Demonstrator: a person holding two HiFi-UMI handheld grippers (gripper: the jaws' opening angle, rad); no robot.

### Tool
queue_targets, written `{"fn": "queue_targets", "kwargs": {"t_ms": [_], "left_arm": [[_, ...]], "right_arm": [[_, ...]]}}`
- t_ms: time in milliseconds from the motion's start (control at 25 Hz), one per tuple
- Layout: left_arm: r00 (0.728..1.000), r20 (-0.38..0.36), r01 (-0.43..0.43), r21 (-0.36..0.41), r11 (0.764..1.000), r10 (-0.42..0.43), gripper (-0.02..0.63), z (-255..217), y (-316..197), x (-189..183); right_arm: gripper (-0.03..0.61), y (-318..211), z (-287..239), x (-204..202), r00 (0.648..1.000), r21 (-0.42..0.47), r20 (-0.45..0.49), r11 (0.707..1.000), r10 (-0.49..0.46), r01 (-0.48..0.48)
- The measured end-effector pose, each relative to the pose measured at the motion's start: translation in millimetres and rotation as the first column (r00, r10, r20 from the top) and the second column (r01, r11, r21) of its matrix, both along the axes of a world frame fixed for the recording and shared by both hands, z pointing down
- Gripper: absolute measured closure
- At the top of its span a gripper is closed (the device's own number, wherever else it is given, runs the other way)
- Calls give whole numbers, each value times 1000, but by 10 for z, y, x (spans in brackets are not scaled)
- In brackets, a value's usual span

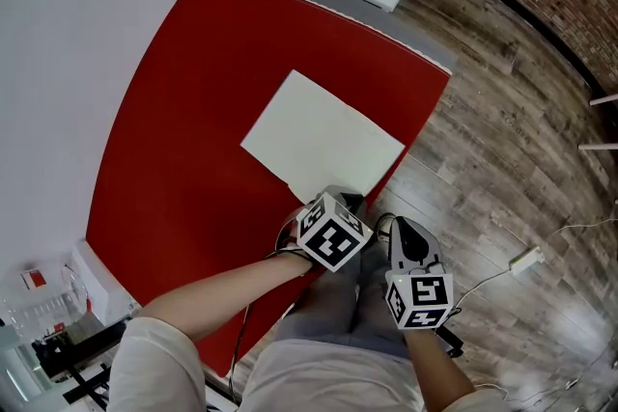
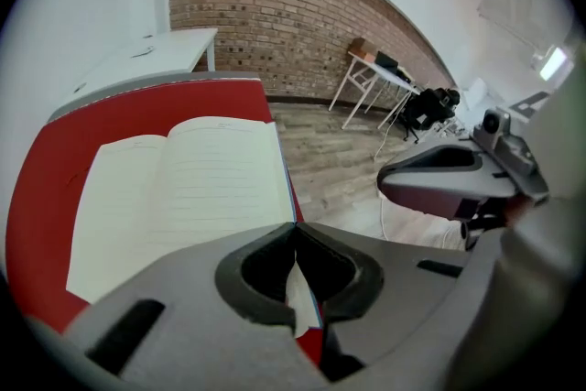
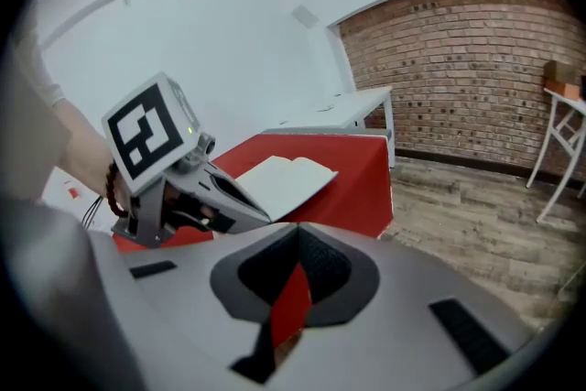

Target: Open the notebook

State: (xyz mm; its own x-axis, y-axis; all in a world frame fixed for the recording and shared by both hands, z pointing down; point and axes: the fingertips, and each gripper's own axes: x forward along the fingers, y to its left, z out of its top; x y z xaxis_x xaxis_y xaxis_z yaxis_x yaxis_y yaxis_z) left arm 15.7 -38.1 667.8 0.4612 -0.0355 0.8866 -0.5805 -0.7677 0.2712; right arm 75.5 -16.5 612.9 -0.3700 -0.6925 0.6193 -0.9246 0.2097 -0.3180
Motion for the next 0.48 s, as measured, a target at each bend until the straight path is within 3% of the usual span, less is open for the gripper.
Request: {"fn": "queue_targets", "kwargs": {"t_ms": [120, 480], "left_arm": [[998, 48, -43, 52, 998, 40, 603, 133, 32, -7], [994, 98, -55, 79, 995, 47, 601, 340, 93, -7]], "right_arm": [[572, 33, 13, 9, 1000, 0, 2, 1000, 1, -1], [572, 91, -21, -15, 1000, 6, 7, 1000, 1, -1]]}}
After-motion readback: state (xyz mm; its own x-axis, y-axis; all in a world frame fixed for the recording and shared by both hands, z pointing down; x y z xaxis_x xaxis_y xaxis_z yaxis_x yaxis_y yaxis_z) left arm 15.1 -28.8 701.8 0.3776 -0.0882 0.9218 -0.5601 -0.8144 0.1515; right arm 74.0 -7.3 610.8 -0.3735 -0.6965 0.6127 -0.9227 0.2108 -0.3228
